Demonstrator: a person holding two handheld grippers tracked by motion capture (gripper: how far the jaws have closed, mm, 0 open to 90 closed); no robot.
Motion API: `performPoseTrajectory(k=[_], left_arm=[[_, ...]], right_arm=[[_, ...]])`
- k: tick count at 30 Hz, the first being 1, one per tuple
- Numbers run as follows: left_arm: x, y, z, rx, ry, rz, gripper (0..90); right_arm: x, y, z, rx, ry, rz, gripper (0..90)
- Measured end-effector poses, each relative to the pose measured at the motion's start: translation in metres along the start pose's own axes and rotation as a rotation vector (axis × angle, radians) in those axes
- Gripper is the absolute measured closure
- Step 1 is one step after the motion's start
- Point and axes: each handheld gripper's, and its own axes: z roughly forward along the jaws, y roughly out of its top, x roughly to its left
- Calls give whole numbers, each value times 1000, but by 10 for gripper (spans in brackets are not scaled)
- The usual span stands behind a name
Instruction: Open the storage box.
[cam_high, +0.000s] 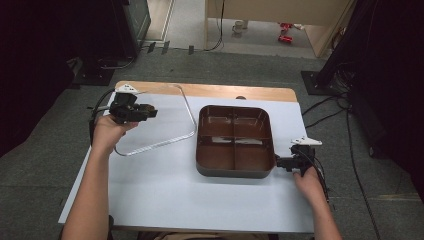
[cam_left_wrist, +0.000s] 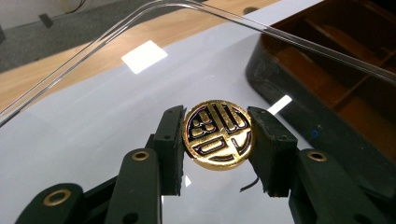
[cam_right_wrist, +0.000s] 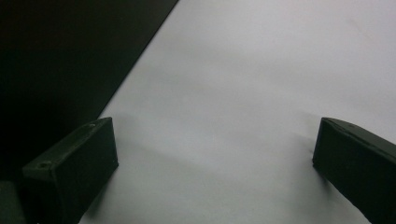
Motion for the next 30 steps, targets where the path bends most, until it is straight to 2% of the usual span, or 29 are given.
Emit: performPoseTrajectory(k=[5, 9, 21, 25, 30], left_arm=[[11, -9, 8, 13, 23, -28, 589], [24, -19, 16, 24, 49, -81, 589], [46, -40, 33, 53, 122, -147, 589], [54, -49, 40, 86, 148, -165, 588], [59, -54, 44, 104, 161, -179, 588]], right_arm=[[0, 0, 0, 0, 0, 0, 0], [0, 0, 0, 0, 0, 0, 0], [0, 0, 0, 0, 0, 0, 0], [0, 0, 0, 0, 0, 0, 0], [0, 0, 0, 0, 0, 0, 0]])
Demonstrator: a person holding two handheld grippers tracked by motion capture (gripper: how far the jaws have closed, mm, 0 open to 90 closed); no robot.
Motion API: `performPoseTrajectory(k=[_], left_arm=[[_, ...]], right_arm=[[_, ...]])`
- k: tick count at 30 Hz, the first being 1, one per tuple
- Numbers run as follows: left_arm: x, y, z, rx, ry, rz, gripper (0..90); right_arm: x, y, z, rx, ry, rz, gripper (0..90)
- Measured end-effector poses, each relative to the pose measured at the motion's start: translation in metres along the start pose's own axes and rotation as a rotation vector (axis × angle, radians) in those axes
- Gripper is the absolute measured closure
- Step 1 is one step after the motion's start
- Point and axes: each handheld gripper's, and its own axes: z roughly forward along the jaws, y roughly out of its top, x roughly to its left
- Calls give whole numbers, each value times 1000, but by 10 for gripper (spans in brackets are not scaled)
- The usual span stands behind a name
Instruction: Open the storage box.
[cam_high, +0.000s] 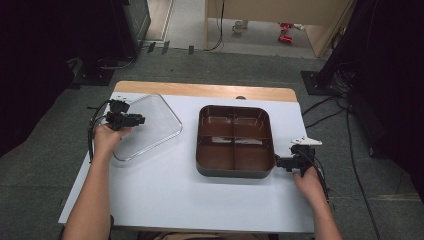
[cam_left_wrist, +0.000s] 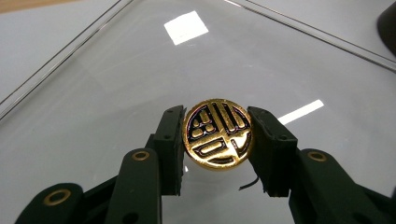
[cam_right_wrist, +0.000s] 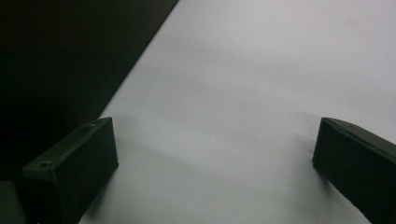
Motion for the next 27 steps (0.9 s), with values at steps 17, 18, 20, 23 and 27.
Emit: performPoseTrajectory(k=[17, 18, 20, 23, 27], left_arm=[[6, -7, 11, 22, 29, 4, 588], [6, -7, 12, 20, 28, 1, 588], [7, -8, 12, 17, 19, -13, 587], [8, -8, 12, 11, 9, -25, 582], [8, -8, 12, 5, 4, -35, 572]], right_arm=[[0, 0, 0, 0, 0, 0, 0], [0, 0, 0, 0, 0, 0, 0], [0, 0, 0, 0, 0, 0, 0], [0, 0, 0, 0, 0, 0, 0], [0, 0, 0, 0, 0, 0, 0]])
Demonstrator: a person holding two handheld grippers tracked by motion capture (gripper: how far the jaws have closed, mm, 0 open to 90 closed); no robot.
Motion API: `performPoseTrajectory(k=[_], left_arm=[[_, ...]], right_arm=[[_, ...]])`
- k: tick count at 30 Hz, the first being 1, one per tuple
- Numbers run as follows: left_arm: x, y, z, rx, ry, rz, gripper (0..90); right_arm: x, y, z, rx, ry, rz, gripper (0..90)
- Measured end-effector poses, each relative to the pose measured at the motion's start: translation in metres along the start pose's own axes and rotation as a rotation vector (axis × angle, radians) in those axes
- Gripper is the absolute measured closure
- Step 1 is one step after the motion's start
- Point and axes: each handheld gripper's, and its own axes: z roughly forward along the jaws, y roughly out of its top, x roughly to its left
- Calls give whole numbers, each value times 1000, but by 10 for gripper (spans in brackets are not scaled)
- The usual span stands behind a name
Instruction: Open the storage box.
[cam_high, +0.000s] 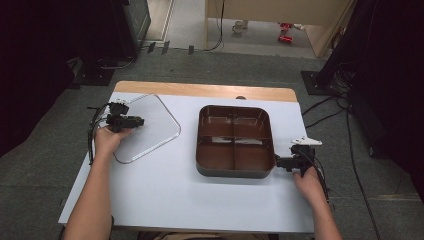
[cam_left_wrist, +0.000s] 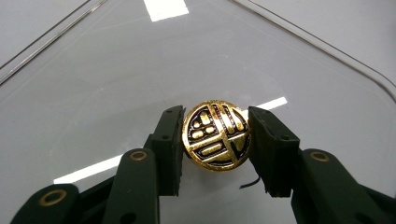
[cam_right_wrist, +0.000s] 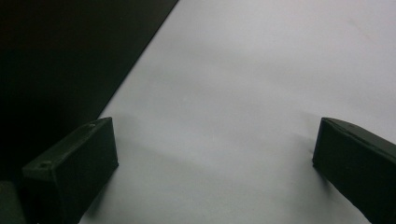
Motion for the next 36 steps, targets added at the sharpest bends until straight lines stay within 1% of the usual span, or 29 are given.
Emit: performPoseTrajectory(k=[3, 4, 6, 13, 15, 16, 17, 18, 19, 22, 27, 29, 32, 33, 34, 36], left_arm=[[-2, 1, 1, 6, -9, 3, 499], [-3, 2, 0, 6, -4, 10, 474], [-5, 3, -2, 0, -1, 22, 450], [-9, 9, -12, -23, 11, 27, 424], [-10, 10, -17, -45, 12, 27, 421], [-10, 11, -19, -54, 9, 25, 419], [-12, 13, -25, -73, -8, 21, 415], [-12, 13, -25, -73, -8, 21, 409], [-14, 15, -29, -82, -20, 20, 405], [-17, 16, -32, -90, -33, 20, 398], [-26, 20, -39, -110, -50, 24, 384], [-30, 21, -41, -120, -64, 25, 375], [-38, 25, -45, -129, -85, 32, 361], [-44, 27, -48, -138, -93, 45, 354], [-44, 27, -48, -138, -93, 45, 349], [-50, 29, -50, -144, -102, 60, 345]], right_arm=[[0, 0, 0, 0, 0, 0, 0], [0, 0, 0, 0, 0, 0, 0], [0, 0, 0, 0, 0, 0, 0], [0, 0, 0, -1, 0, 0, 0], [0, 0, 0, -1, 0, 0, 0], [0, 0, 0, -1, 0, 0, 0], [0, 0, 0, -1, 0, 0, 0], [0, 0, 0, -1, 0, 0, 0], [0, 0, 0, -1, 0, 0, 0], [0, 0, 0, 0, 0, 0, 0], [0, 0, 0, 0, 0, 0, 0], [0, 0, 0, -1, 0, 0, 0], [0, 0, 0, -1, 0, 0, 0], [0, 0, 0, -1, 0, 0, 0], [0, 0, 0, -1, 0, 0, 0], [0, 0, 0, -1, 0, 0, 0]])
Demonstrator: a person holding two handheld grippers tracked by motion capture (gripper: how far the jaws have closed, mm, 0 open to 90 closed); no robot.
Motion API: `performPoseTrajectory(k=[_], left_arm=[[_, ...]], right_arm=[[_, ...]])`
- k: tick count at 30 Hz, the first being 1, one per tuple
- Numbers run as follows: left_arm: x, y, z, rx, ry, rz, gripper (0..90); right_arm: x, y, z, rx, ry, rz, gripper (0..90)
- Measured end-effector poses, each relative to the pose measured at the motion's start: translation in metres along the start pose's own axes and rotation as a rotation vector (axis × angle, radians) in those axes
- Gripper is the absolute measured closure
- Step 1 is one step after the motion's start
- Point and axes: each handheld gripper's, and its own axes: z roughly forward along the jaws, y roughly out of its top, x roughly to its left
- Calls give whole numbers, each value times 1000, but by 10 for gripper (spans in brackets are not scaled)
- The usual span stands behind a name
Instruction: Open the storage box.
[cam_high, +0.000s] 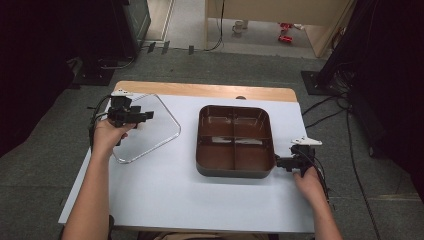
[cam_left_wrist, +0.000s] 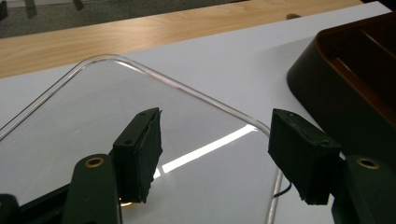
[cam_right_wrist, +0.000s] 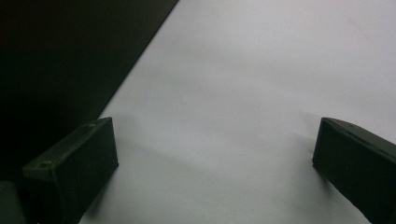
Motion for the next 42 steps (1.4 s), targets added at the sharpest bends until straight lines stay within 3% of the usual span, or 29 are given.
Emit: performPoseTrajectory(k=[11, 19, 27, 29, 39, 42], left_arm=[[-34, 9, -3, 3, -69, 48, 294], [-62, 11, -5, 13, -98, 124, 282], [-84, 2, 8, 32, -131, 193, 274], [-89, -3, 16, 27, -161, 207, 274], [-99, -24, 33, 74, -190, 201, 273], [-102, -30, 37, 86, -180, 196, 269]], right_arm=[[0, 0, 0, 0, 0, 0, 0], [0, 0, 0, 0, 0, -1, 0], [0, 0, 0, 0, 0, -1, 0], [0, 0, 0, 0, 0, 0, 0], [0, 0, 0, 1, 1, 0, 0], [0, 0, 0, 1, 1, 1, 0]])
